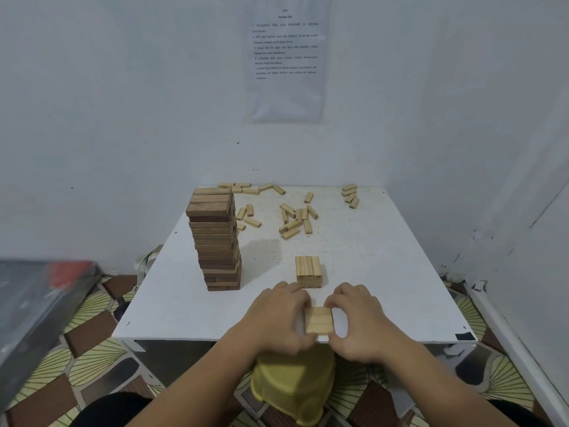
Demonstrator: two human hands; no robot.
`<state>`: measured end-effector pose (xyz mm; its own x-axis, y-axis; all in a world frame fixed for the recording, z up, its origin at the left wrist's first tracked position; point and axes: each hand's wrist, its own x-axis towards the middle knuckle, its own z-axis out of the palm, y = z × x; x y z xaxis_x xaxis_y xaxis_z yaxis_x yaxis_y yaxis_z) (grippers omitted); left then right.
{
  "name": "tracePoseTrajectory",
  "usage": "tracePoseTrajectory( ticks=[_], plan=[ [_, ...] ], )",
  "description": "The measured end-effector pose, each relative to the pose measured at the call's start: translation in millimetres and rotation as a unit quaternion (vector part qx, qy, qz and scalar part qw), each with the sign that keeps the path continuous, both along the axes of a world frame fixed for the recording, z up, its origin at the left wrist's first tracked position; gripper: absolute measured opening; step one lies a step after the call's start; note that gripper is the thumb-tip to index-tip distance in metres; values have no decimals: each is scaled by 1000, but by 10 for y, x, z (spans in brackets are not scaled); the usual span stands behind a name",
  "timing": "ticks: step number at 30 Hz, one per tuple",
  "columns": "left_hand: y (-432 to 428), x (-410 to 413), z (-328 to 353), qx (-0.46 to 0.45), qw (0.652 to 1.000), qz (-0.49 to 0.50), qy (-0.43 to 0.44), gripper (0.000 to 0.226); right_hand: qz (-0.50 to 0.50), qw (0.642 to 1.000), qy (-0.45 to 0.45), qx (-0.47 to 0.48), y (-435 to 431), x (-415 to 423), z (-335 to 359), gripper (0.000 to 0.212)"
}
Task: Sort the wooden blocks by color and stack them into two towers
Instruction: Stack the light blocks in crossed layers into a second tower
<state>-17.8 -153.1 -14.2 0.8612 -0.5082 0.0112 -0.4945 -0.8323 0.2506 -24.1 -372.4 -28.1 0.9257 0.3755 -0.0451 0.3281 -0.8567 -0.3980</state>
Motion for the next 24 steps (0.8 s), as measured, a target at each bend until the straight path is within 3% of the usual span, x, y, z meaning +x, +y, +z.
tracePoseTrajectory(
  ticks=[3,11,24],
  plan=[
    [55,-107,-12,-51,999,4,-11,56,30,999,-27,-16,8,-63,85,55],
    [145,282,405,-194,979,58,-7,51,23,996,-70,54,32,434,645,55],
    [163,838,273,-141,986,85,35,59,23,999,15,32,94,1016,524,63]
  ],
)
